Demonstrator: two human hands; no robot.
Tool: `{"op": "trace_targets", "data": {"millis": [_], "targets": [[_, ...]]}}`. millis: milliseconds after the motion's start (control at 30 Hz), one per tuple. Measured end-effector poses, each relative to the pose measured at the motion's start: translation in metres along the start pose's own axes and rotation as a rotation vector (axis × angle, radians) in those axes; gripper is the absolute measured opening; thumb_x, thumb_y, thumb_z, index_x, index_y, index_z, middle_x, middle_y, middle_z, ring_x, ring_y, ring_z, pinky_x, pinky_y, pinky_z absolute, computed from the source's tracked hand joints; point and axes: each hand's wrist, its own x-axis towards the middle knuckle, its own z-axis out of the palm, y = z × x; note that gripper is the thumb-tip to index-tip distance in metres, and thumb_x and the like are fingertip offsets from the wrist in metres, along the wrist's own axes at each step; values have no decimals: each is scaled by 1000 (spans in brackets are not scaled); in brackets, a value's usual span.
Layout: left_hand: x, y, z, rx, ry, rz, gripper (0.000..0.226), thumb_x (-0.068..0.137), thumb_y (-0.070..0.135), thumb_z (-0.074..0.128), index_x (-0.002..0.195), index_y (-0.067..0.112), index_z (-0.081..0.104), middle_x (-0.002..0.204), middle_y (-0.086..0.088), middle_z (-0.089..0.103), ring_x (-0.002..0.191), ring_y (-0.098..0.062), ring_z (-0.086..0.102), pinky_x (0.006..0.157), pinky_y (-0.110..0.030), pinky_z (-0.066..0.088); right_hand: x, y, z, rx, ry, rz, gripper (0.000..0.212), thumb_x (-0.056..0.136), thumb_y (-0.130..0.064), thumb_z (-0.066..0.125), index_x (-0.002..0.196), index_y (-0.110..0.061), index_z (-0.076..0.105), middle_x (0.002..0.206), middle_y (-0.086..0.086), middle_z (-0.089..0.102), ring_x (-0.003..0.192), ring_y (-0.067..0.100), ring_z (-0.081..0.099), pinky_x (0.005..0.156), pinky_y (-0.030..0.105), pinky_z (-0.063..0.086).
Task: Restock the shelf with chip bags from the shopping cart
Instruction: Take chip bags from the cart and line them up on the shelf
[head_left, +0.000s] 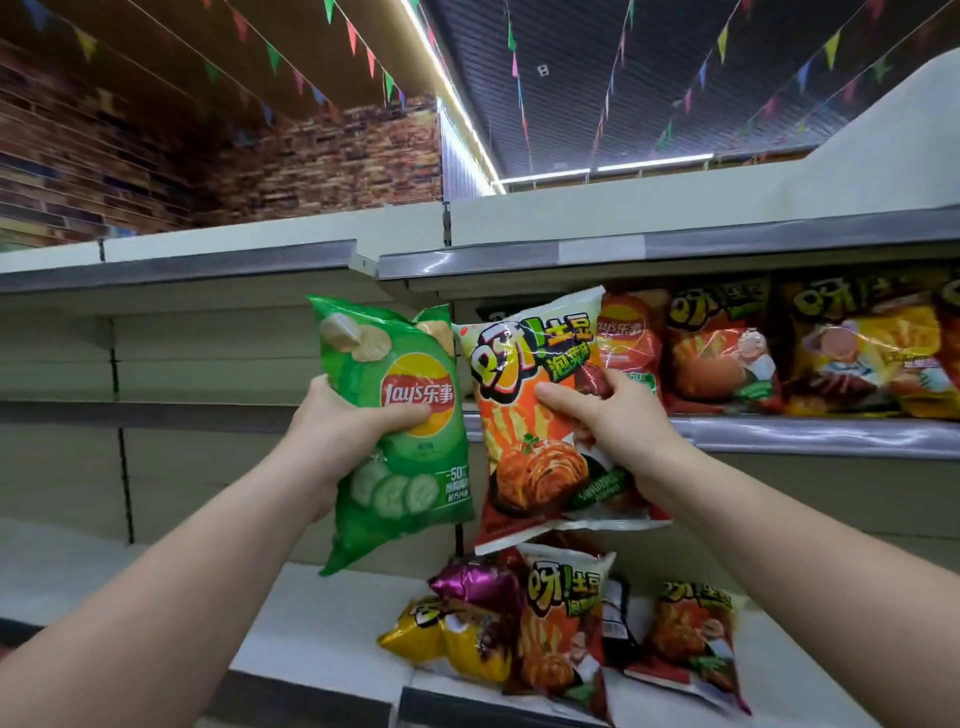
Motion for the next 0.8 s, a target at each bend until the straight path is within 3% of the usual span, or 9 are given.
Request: {"op": "trace_targets", "data": {"millis": [133, 233, 300, 400, 467, 533, 633, 767, 800], "targets": [[21, 6, 6, -16, 27, -72, 87, 49, 23, 91, 124, 11, 47, 107, -11, 67, 84, -28, 70, 59, -34, 57, 8, -4, -17, 72, -6, 0, 37, 74, -33, 76, 101, -18, 57, 72, -5, 65, 52, 2, 61, 52, 18, 47], [47, 11, 15, -28, -21, -140, 100, 41, 27, 91, 128, 9, 45, 108, -15, 66, 78, -29, 71, 49, -33, 55, 17, -8, -29, 120, 9, 53, 31, 73, -32, 76, 93, -13, 62, 54, -7, 63, 45, 6, 58, 50, 21, 46], [67, 14, 23, -41, -75, -176, 81, 55, 19, 88, 125, 6, 50, 101, -17, 69, 68, -26, 71, 45, -32, 55, 23, -7, -35, 162, -6, 83, 27, 72, -30, 75, 88, -11, 64, 59, 0, 65, 50, 15, 61, 53, 25, 51], [101, 15, 39, -35, -188, -242, 48, 70, 14, 80, 112, 5, 60, 86, -16, 74, 61, -26, 71, 53, -37, 58, 31, -10, -39, 194, -58, 125, 29, 71, -29, 73, 88, -7, 65, 59, 4, 68, 46, 17, 63, 47, 23, 54], [128, 14, 49, -19, -243, -239, 43, 73, 13, 78, 112, 3, 62, 84, -14, 73, 63, -26, 70, 59, -38, 58, 42, -9, -41, 168, -56, 155, 39, 66, -32, 74, 92, -4, 62, 54, 2, 66, 43, 16, 62, 47, 24, 52], [155, 12, 60, -40, -296, -247, 36, 76, 12, 75, 109, 2, 63, 80, -13, 72, 61, -25, 69, 60, -37, 58, 50, -10, -40, 140, -55, 145, 55, 57, -35, 75, 100, -2, 63, 64, 8, 70, 48, 20, 64, 57, 29, 53], [190, 9, 77, -93, -352, -273, 22, 78, 15, 75, 94, 5, 65, 72, -10, 72, 57, -22, 68, 58, -35, 57, 66, -14, -36, 145, -81, 173, 50, 54, -33, 74, 94, -5, 68, 78, 16, 73, 55, 25, 67, 68, 34, 55], [234, 2, 99, -83, -353, -219, 33, 80, 12, 72, 110, 2, 63, 82, -12, 70, 58, -22, 67, 52, -32, 57, 89, -9, -21, 41, -3, 97, 59, 47, -44, 80, 94, -8, 73, 60, 2, 71, 46, 12, 64, 67, 37, 58], [240, 1, 103, -53, -341, -208, 33, 82, 10, 70, 113, 1, 63, 83, -14, 69, 61, -23, 67, 57, -33, 57, 91, -14, -16, 70, 17, 116, 51, 51, -40, 80, 90, -7, 74, 63, 5, 72, 48, 15, 65, 68, 36, 58]]}}
